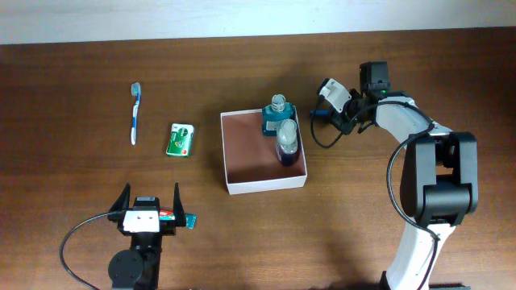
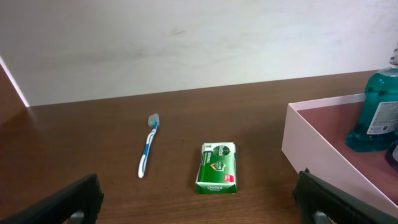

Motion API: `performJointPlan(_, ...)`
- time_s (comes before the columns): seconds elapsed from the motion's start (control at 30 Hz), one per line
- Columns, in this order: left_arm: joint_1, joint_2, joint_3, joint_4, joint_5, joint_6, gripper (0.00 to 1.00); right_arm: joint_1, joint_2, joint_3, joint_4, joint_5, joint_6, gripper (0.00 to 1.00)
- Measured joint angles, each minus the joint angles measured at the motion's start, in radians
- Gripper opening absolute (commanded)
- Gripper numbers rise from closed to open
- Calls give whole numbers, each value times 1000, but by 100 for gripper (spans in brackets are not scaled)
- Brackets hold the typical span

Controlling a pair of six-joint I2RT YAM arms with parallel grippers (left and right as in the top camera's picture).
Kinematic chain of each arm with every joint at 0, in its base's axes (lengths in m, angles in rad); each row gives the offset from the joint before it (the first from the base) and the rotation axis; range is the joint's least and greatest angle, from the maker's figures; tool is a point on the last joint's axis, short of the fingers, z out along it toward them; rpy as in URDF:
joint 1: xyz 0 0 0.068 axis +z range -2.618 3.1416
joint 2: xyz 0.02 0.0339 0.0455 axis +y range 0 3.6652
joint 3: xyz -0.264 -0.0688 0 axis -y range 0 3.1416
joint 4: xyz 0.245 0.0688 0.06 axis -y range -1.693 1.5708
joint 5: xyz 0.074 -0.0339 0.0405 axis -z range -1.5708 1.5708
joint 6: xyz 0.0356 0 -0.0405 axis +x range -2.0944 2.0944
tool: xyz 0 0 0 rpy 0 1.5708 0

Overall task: Pack container
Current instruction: 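Lower the right gripper onto the blue razor handle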

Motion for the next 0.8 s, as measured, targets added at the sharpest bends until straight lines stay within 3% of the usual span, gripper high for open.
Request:
performJointPlan(0.5, 0, 0, 0, 0, 0, 0, 99, 0, 1, 0, -45, 58, 1, 33)
performJointPlan(0.8, 0, 0, 0, 0, 0, 0, 99, 0, 2, 0, -48, 58, 101, 33)
